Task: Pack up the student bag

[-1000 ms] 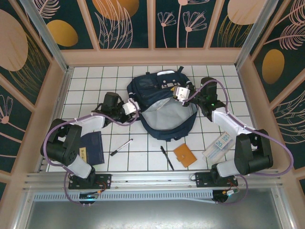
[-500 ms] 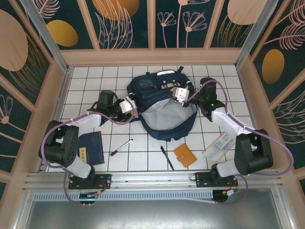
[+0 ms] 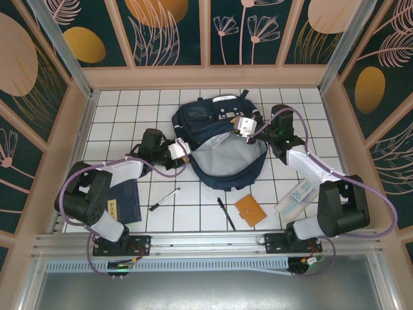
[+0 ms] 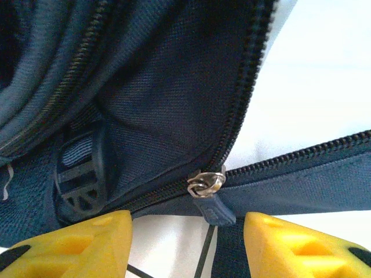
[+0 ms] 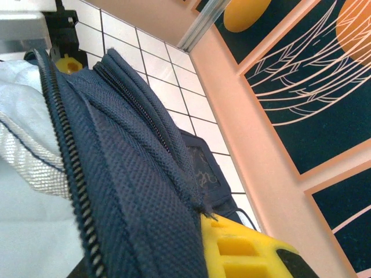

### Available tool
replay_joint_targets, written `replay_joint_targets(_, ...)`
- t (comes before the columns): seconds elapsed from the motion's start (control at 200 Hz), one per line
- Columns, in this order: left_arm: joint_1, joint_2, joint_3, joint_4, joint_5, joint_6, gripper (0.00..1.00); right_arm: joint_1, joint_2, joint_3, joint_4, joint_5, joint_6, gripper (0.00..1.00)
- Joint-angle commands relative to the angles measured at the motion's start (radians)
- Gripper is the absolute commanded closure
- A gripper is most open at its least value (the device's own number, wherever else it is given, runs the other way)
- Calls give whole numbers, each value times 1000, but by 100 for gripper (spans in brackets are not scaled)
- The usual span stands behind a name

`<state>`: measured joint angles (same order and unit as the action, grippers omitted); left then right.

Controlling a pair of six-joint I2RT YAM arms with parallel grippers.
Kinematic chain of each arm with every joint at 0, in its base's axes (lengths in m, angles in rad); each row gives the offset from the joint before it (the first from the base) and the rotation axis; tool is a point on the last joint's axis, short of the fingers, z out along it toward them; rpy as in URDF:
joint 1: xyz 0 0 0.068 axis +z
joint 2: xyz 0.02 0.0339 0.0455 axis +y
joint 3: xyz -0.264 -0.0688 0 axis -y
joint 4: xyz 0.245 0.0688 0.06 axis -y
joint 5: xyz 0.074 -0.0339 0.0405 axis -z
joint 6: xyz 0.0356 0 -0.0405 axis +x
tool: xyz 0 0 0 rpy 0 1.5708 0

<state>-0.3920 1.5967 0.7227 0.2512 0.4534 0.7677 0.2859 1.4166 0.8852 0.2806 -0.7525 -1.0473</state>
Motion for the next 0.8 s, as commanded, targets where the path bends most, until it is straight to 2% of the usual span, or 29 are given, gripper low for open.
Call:
replay_joint_targets(0.0, -11, 16, 37, 35, -8, 0, 50, 6, -23, 8, 109, -54, 49, 100)
replay_joint_targets(0.23, -12, 28, 33, 71, -13, 11, 66, 7, -32, -5, 133, -73, 65, 100)
replay_joint_targets(0.28, -11, 32, 37, 73, -12, 14, 75, 9, -34, -6, 134, -70, 63, 100)
replay_joint_targets(0.33, -12, 35, 37, 81, -18, 12, 78, 7, -37, -10, 131, -65, 58, 100)
replay_joint_targets(0.455, -12, 27, 12, 122, -30, 19, 100, 4, -46, -3, 95, -53, 28, 100)
replay_joint_targets(0.55, -12, 10, -6, 120, -23, 70, 100, 4, -54, 0, 58, -30, -10, 100)
replay_joint_targets(0.686, -3, -9, -9, 125, -72, 94, 100, 2, -63, 0, 33, -16, -34, 100)
replay_joint_targets(0.796, 18, -9, 13, 88, -43, 112, 100, 2, -64, 0, 27, -13, -41, 100)
